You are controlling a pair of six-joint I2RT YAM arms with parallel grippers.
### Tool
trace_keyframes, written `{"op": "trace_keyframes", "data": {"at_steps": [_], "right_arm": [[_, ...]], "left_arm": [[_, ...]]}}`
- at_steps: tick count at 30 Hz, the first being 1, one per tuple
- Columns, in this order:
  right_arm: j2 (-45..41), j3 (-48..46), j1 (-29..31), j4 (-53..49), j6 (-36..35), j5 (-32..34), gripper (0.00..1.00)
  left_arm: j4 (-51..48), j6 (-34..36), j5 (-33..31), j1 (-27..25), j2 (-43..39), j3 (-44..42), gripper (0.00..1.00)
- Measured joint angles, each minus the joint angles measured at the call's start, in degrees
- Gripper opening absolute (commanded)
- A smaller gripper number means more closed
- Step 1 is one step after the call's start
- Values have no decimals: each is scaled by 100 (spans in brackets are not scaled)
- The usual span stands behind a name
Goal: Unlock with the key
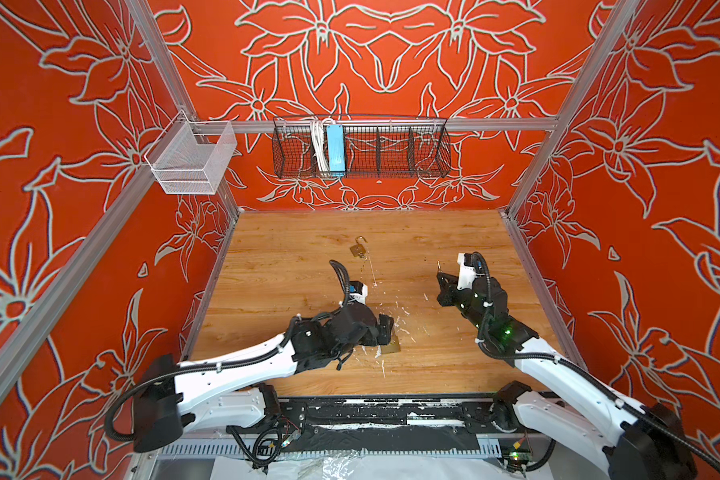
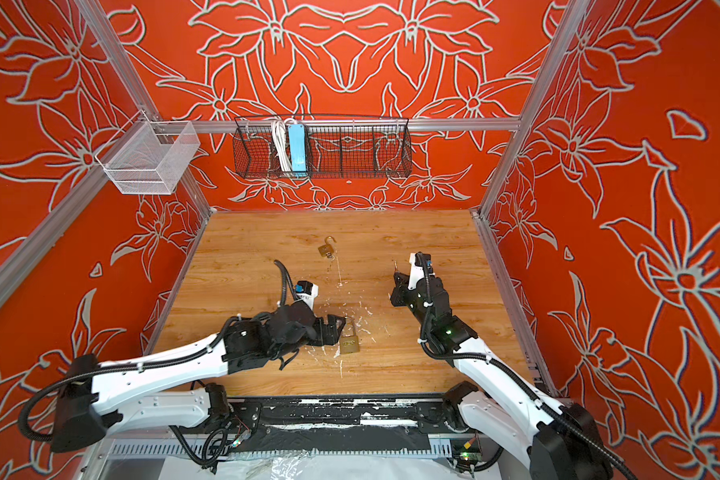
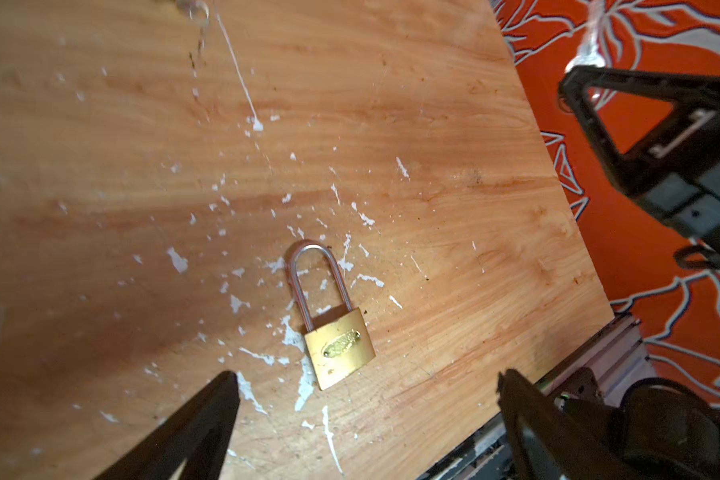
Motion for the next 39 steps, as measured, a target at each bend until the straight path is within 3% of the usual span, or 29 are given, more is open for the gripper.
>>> {"op": "trace_keyframes", "data": {"at_steps": [6,15,23,34,39], "right_arm": [[0,-9,-52,-2,42,-11,0],[-138,-11,-70,-15,79,-28,0],[-730,-195,-146,-74,87,68,0],[-623,-197,-181,-96,107,37,0],[-623,-197,-184,-96,107,31,0]], "left_arm": [[-730,-1381,330,-101,1768,581,97],[-2549,-2026,61,-376,3576,3040,100],[-2868,-2184,107,-376,4148,3161,91],[-2887,-2323,129,-256,4336,3220,79],[-2861,-2317,138,-219,4470,3215,78]]}}
